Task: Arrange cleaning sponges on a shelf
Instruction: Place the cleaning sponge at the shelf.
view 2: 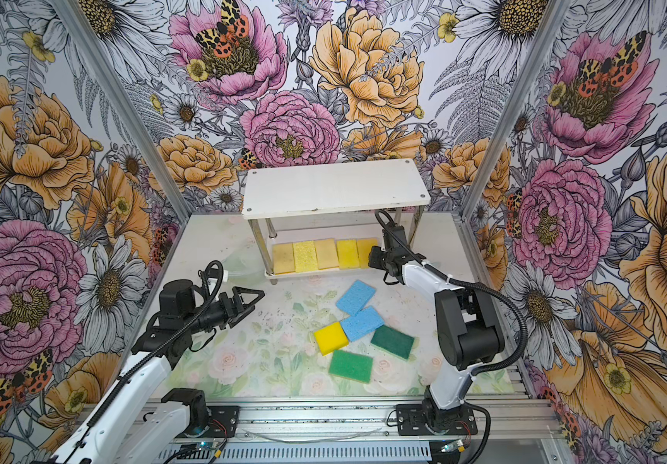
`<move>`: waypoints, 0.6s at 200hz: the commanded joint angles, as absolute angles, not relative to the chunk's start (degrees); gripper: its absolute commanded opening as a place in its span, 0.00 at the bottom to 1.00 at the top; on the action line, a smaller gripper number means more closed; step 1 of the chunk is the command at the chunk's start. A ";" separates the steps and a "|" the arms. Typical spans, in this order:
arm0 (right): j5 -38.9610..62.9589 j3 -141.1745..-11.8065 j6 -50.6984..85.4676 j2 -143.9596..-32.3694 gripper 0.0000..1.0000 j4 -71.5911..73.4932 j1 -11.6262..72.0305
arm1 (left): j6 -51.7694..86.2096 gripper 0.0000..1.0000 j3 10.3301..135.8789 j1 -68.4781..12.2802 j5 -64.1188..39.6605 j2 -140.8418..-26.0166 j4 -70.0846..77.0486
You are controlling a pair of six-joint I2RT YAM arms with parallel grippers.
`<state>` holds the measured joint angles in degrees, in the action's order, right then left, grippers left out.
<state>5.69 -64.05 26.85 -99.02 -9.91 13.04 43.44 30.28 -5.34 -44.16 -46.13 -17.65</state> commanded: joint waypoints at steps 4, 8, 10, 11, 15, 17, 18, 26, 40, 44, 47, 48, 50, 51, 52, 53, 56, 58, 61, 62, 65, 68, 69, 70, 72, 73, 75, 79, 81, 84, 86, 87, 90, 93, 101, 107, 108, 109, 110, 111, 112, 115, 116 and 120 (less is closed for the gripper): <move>5.32 -64.32 25.92 -96.65 0.47 -7.57 12.67 | 42.36 0.93 29.53 -4.72 -44.06 -45.59 -17.50; 5.20 -64.11 25.78 -96.25 0.49 -7.48 12.71 | 42.36 0.93 29.64 -4.70 -44.05 -45.61 -17.51; 5.19 -64.04 25.82 -96.09 0.49 -7.43 12.74 | 42.36 0.93 29.65 -4.71 -44.10 -45.55 -17.52; 5.14 -63.97 25.83 -95.99 0.49 -7.45 12.70 | 42.36 0.93 29.63 -4.69 -44.11 -45.54 -17.50; 5.06 -63.73 25.63 -95.59 0.50 -7.39 12.64 | 42.36 0.93 29.65 -4.69 -44.12 -45.53 -17.54; 5.04 -63.70 25.66 -95.35 0.50 -7.34 12.65 | 42.36 0.93 29.63 -4.73 -44.10 -45.53 -17.50; 5.03 -63.62 25.66 -95.27 0.50 -7.32 12.65 | 42.36 0.93 29.67 -4.74 -44.02 -45.53 -17.50; 5.08 -63.16 25.78 -94.36 0.52 -7.21 12.65 | 42.45 0.93 29.69 -4.86 -44.12 -45.46 -17.50; 6.05 -62.30 26.94 -92.47 0.54 -6.96 12.67 | 42.45 0.93 29.72 -5.22 -43.83 -45.27 -17.49; 6.45 -61.92 27.50 -91.86 0.55 -6.80 12.73 | 42.45 0.93 29.71 -5.34 -43.76 -45.18 -17.53; 6.66 -61.62 27.84 -91.31 0.55 -6.73 12.74 | 42.45 0.93 29.75 -5.48 -43.61 -45.10 -17.50; 6.71 -61.53 27.94 -91.09 0.55 -6.70 12.74 | 42.45 0.93 29.69 -5.51 -43.56 -45.09 -17.49; 6.75 -61.30 28.19 -90.76 0.55 -6.69 12.79 | 42.45 0.93 29.64 -5.64 -43.48 -45.05 -17.49; 6.85 -61.19 28.24 -90.60 0.56 -6.68 12.85 | 42.45 0.93 29.63 -5.63 -43.49 -45.02 -17.49; 6.90 -61.10 28.36 -90.43 0.56 -6.64 12.89 | 42.45 0.93 29.62 -5.72 -43.45 -45.01 -17.49; 6.92 -60.96 28.46 -90.26 0.56 -6.61 12.90 | 42.45 0.94 29.67 -5.76 -43.44 -45.01 -17.49; 6.94 -60.58 28.79 -89.82 0.56 -6.59 12.96 | 42.45 0.93 29.62 -5.92 -43.22 -45.00 -17.53; 6.99 -60.32 28.95 -89.36 0.57 -6.53 13.04 | 42.45 0.93 29.62 -6.03 -43.17 -45.04 -17.50; 7.07 -59.93 29.26 -88.72 0.57 -6.51 13.11 | 42.45 0.93 29.62 -6.27 -42.99 -44.96 -17.50; 7.05 -59.81 29.40 -88.48 0.57 -6.51 13.10 | 42.45 0.94 29.58 -6.30 -42.99 -44.98 -17.54; 7.15 -59.38 29.62 -87.83 0.58 -6.38 13.23 | 42.45 0.93 29.57 -6.48 -42.85 -45.00 -17.50; 7.28 -58.88 29.88 -87.14 0.58 -6.29 13.27 | 42.48 0.94 29.55 -6.70 -42.69 -45.00 -17.53; 7.33 -58.71 29.93 -86.94 0.58 -6.27 13.31 | 42.51 0.94 29.54 -6.78 -42.61 -45.04 -17.47; 7.31 -58.58 29.99 -86.85 0.58 -6.25 13.34 | 42.57 0.94 29.54 -6.86 -42.49 -45.02 -17.48; 7.34 -58.26 30.15 -86.31 0.58 -6.18 13.35 | 42.61 0.94 29.49 -6.99 -42.42 -45.01 -17.51; 7.36 -58.18 30.19 -86.09 0.58 -6.16 13.40 | 42.62 0.94 29.51 -7.10 -42.35 -45.00 -17.50; 7.42 -57.94 30.33 -85.64 0.59 -6.16 13.44 | 42.63 0.94 29.46 -7.29 -42.18 -45.00 -17.54; 7.58 -57.31 30.48 -84.79 0.59 -6.15 13.59 | 42.70 0.94 29.51 -7.73 -41.89 -45.04 -17.50; 7.67 -56.95 30.56 -84.52 0.59 -6.26 13.61 | 42.69 0.94 29.53 -7.93 -41.80 -45.03 -17.49; 7.81 -56.50 30.70 -83.79 0.59 -6.24 13.74 | 42.71 0.95 29.53 -8.30 -41.63 -45.08 -17.49; 7.91 -56.16 30.81 -83.35 0.59 -6.26 13.74 | 42.71 0.95 29.53 -8.51 -41.41 -45.09 -17.51; 7.95 -56.03 30.83 -83.12 0.59 -6.25 13.77 | 42.71 0.95 29.58 -8.61 -41.36 -45.09 -17.50; 8.04 -55.63 31.01 -82.39 0.59 -6.24 13.78 | 42.78 0.95 29.62 -8.95 -41.13 -45.09 -17.45; 8.20 -55.02 31.22 -81.84 0.60 -6.24 13.80 | 42.80 0.95 29.64 -9.34 -41.01 -45.09 -17.48; 8.66 -53.54 32.11 -79.87 0.60 -6.25 13.80 | 42.97 0.95 29.63 -10.28 -40.35 -45.09 -17.54; 9.22 -52.20 32.86 -78.80 0.60 -6.24 13.87 | 43.18 0.96 29.60 -11.17 -39.70 -45.09 -17.49; 9.31 -51.94 33.00 -78.64 0.60 -6.24 13.88 | 43.26 0.96 29.56 -11.30 -39.63 -45.09 -17.49; 9.45 -51.77 33.11 -78.35 0.60 -6.24 13.88 | 43.25 0.96 29.55 -11.49 -39.41 -45.09 -17.45; 9.60 -51.59 33.25 -78.11 0.59 -6.24 13.88 | 43.33 0.96 29.54 -11.68 -39.26 -45.09 -17.47; 9.72 -51.42 33.37 -77.95 0.59 -6.24 13.84 | 43.42 0.96 29.58 -11.82 -39.14 -45.09 -17.48; 9.91 -51.20 33.52 -77.73 0.59 -6.24 13.82 | 43.46 0.96 29.56 -11.97 -39.04 -45.09 -17.48; 10.17 -50.88 33.78 -77.40 0.59 -6.31 13.87 | 43.52 0.97 29.53 -12.52 -38.52 -45.09 -17.42; 10.23 -50.80 33.85 -77.19 0.59 -6.32 13.83 | 43.56 0.97 29.53 -12.72 -38.38 -45.09 -17.41; 11.00 -49.77 34.59 -76.47 0.60 -6.31 13.92 | 43.88 0.97 29.51 -13.60 -37.62 -45.09 -17.40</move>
<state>7.90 -53.56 30.89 -80.53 -7.14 13.47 43.51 30.28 -10.48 -41.85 -45.74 -17.78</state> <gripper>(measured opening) 0.595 0.963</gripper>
